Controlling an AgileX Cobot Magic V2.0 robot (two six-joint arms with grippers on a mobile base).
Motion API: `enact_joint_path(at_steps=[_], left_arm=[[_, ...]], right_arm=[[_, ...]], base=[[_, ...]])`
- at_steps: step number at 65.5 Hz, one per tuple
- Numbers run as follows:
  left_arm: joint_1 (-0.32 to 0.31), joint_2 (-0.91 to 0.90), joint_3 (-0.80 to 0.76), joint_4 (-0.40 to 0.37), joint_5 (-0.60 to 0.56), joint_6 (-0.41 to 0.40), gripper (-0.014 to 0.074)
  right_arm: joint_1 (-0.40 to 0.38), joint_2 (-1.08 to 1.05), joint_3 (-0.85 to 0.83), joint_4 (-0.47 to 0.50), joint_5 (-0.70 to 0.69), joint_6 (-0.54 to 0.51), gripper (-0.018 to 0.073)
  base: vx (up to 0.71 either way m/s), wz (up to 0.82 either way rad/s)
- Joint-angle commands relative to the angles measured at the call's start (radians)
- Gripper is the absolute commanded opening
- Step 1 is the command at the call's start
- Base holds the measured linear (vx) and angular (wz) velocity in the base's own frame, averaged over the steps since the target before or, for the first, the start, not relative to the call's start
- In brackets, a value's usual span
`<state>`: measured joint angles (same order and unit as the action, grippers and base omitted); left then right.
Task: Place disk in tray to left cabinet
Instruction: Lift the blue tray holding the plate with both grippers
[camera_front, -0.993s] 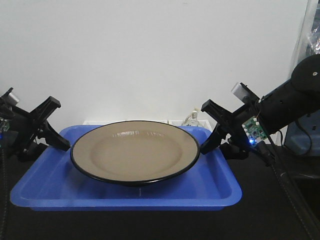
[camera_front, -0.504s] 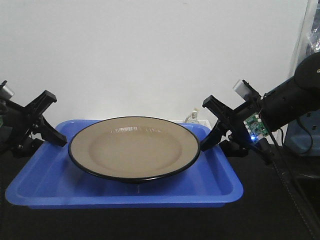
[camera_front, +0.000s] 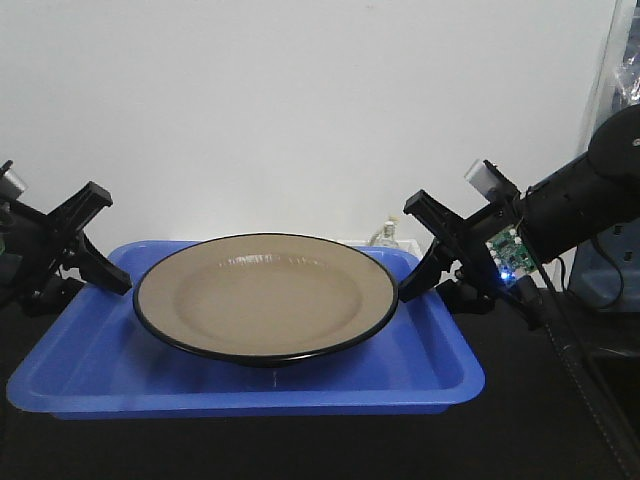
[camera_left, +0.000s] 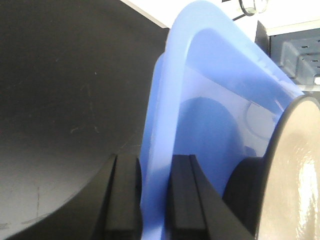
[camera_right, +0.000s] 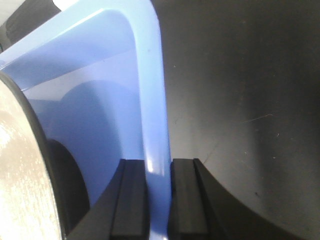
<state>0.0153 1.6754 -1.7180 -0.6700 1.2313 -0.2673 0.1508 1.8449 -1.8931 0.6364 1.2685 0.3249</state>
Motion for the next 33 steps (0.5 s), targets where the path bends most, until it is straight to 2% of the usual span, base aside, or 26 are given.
enact_joint_path(at_steps=[1,33], left_arm=[[-0.033,-0.053,-0.037,-0.197,0.024,-0.030,-0.0001],[-0.033,-0.053,-0.037,-0.197,0.024,-0.030,-0.0001]], right_arm=[[0.019,-0.057,-0.039,0.194,-0.042,0.017,-0.0002],[0.019,-0.057,-0.039,0.194,-0.042,0.017,-0.0002]], base=[[0.00,0.00],[0.00,0.00]])
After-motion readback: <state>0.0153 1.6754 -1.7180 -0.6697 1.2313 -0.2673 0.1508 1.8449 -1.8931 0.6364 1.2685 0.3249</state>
